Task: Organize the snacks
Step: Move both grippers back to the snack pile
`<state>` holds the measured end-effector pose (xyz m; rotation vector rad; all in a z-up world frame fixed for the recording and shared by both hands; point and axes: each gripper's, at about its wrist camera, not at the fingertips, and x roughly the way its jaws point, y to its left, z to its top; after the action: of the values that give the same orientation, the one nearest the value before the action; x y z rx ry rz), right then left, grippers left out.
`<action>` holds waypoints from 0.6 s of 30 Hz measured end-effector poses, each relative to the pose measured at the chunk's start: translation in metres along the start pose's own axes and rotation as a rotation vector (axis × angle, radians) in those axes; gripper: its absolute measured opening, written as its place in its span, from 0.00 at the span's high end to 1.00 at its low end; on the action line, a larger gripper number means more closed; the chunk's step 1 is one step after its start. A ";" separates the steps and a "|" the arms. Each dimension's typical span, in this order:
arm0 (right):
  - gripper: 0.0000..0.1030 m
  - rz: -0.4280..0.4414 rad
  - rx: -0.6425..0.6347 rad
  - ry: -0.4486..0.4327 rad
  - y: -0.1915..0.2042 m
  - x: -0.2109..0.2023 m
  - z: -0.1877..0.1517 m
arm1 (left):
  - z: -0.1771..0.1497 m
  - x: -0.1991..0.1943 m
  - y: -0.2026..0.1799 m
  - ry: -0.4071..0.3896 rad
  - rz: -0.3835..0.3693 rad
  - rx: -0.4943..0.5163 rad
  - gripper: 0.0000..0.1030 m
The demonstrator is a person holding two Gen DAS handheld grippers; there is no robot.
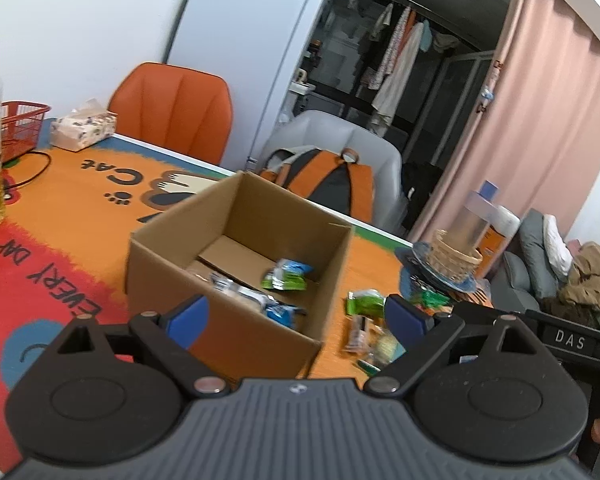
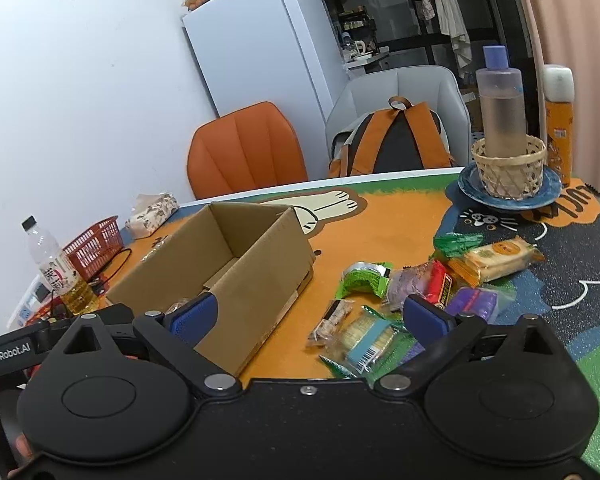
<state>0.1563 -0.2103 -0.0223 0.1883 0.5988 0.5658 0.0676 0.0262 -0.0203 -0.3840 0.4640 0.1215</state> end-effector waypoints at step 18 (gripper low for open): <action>0.11 -0.095 0.056 0.021 -0.041 -0.002 -0.017 | -0.020 0.016 -0.050 0.011 -0.087 0.083 0.15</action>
<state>0.1635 -0.2458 -0.0481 0.2060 0.6412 0.4599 0.0836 -0.0276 -0.0275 -0.3229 0.4610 0.0158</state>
